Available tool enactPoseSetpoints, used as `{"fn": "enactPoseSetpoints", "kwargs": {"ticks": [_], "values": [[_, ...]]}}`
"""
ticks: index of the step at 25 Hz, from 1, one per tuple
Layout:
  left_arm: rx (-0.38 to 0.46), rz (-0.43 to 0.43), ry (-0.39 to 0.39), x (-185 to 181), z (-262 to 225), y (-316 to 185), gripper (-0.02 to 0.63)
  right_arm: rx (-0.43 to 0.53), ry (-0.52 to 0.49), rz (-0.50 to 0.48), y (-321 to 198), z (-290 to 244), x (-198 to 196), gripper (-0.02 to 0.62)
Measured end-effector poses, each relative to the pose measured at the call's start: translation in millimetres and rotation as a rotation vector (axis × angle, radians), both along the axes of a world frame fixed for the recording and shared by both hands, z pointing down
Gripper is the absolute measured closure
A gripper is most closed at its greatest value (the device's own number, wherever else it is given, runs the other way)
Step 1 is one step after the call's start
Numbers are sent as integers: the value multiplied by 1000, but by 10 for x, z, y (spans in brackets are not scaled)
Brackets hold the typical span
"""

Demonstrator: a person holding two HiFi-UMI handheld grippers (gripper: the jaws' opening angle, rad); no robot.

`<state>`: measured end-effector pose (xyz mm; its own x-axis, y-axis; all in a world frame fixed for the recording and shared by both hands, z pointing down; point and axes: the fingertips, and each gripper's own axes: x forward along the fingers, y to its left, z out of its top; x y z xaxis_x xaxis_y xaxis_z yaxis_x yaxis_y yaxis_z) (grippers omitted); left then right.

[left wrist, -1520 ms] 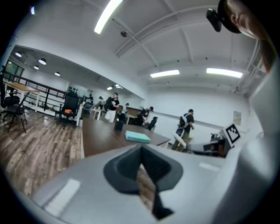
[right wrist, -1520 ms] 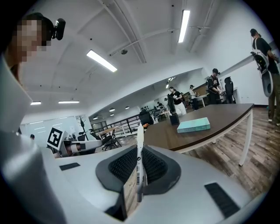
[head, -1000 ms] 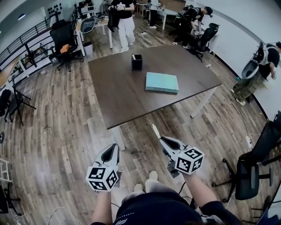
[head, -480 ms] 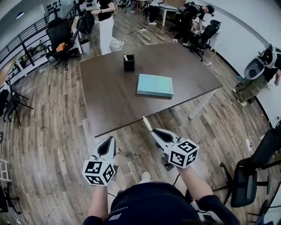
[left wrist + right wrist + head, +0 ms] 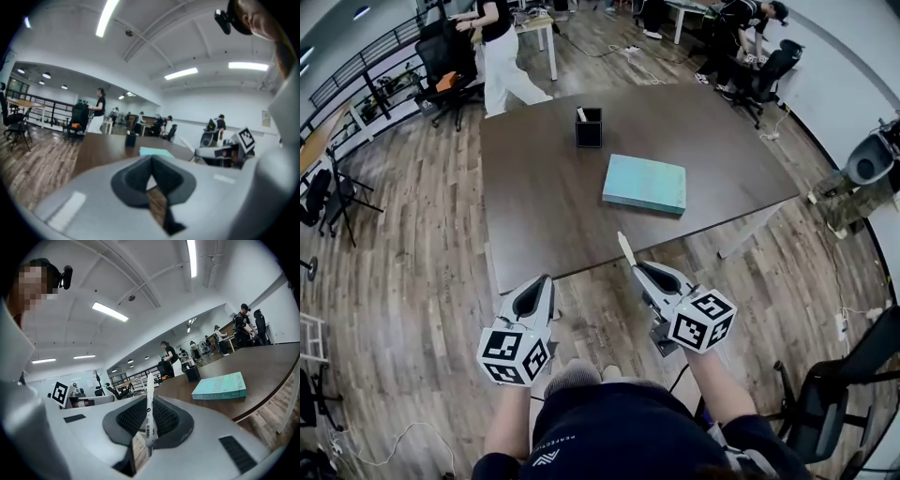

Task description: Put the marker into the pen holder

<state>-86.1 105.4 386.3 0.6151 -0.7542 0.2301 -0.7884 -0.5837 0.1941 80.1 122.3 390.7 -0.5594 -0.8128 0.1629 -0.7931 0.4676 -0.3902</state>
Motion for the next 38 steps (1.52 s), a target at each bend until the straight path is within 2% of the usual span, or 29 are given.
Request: {"fn": "enactPoseSetpoints", "kwargs": {"ticks": [6,12,25,32,38], "values": [[3,-27,2,-71,-14,-405,601,2,0,-10,-424,-3,-18,558],[4,-21,9,-167,-44,-1042,600,10,7,-11,-1038,-80,-162,558],[-11,60,17,-241,19,-2219,601,23,38,63,-2226,-177,-261,558],[-17,86,31,-12,0,-2614,601,19,74,68,-2626,-249,-112,558],[-6,35,27,184,-11,-2932,600,31,85,20,-3023,-288,129,558]]}}
